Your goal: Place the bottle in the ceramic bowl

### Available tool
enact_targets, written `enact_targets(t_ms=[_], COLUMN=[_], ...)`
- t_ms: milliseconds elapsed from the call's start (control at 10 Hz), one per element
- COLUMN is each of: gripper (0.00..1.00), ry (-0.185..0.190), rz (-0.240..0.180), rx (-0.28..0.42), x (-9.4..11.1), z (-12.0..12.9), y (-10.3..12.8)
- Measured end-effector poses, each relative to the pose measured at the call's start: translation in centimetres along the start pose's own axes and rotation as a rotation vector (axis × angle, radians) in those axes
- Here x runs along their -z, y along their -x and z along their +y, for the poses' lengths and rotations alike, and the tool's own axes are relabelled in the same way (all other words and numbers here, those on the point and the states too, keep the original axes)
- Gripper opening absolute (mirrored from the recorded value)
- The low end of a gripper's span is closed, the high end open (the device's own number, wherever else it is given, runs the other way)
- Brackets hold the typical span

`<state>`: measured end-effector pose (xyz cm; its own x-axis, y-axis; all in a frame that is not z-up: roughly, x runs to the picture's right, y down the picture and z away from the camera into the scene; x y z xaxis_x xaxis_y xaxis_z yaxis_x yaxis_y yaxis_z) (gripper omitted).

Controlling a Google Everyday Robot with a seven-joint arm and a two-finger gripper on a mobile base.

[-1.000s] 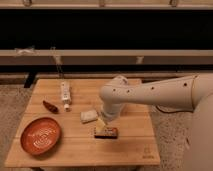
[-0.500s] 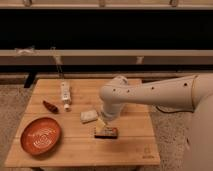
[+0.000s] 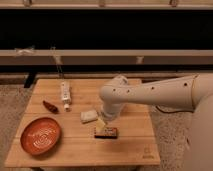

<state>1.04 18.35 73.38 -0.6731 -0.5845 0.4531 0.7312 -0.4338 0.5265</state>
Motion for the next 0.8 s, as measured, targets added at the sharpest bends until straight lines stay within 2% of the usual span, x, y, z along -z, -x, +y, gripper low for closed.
enact_targets(t_ms=[500,800], gripper=[0.80,0.80], ry=[0.008,0.046], rz=[0.002,0.016], rx=[0.000,-0.003], x=[0.0,0.2], z=[0.0,-0.2], y=[-0.1,-3.2])
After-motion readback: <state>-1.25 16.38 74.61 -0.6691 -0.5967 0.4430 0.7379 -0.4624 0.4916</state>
